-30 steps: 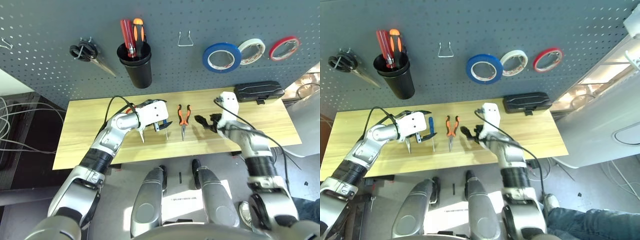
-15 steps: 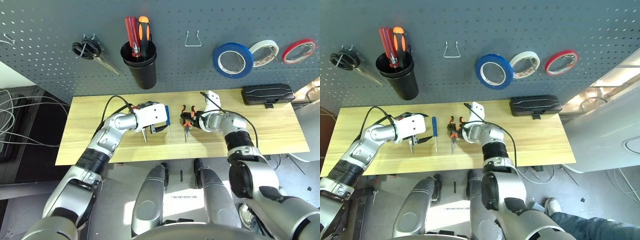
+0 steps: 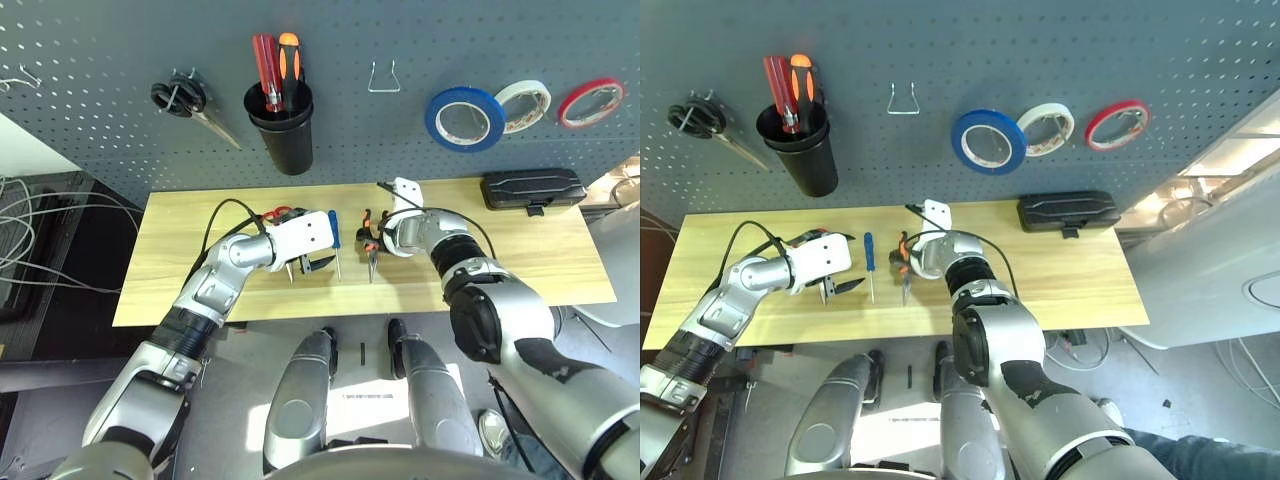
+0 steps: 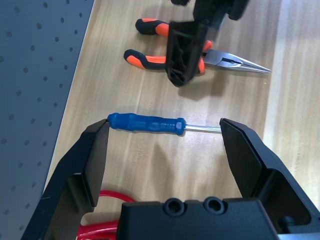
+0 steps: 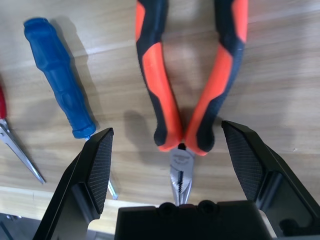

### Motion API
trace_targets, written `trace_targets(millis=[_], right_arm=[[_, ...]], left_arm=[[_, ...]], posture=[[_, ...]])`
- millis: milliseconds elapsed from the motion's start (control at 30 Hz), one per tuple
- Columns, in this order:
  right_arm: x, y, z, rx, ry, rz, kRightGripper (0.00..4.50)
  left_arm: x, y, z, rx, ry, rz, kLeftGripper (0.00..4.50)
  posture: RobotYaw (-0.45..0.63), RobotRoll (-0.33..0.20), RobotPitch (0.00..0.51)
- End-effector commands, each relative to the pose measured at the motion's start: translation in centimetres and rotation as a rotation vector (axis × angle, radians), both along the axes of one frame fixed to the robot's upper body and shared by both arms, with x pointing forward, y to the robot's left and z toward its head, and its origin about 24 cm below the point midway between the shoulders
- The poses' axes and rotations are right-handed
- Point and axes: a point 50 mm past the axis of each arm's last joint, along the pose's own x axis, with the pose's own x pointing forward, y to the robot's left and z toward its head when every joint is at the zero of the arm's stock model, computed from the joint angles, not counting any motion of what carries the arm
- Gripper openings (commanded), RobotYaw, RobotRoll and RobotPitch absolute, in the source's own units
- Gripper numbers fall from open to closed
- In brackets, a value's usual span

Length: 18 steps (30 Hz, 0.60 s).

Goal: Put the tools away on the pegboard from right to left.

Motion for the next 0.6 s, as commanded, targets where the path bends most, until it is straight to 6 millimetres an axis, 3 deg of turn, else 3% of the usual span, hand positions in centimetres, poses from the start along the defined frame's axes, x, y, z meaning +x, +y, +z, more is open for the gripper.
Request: trace_targets(millis=[33,67,167,533,600], right_arm=[[-0.4,0.3,-0.1,-0.025,0.057,-0.004,4.48],[-0.2,0.1,0.1,-0.057,0.041,0.004,4.48],[0.0,-0.4,0.4,-0.109,0.031,0.015,3.87],[-0.8,-0.7,-0.3,-0.124,0.125,0.024,0.26],[-1.0,-0.8,-0.4,-0.123,0.136,0.027,0.22]], left_arm=[[-0.2,-0.2,-0.4,-0.002,0.022,-0.009,4.50],[-0.2,-0.2,-0.4,-0.005,0.023,-0.009,4.50],[-0.2,-0.4,-0.5,-0.010,0.023,-0.011,4.50],[-0.1,-0.2,-0.5,-0.026,0.029,0.004,4.50],[-0.1,-0.3,-0.5,-0.032,0.031,0.002,4.50]], posture=[[0.28,0.000,0.316],[0.28,0.000,0.317],[0.28,0.000,0.316],[0.27,0.000,0.309],[0.26,0.000,0.307]])
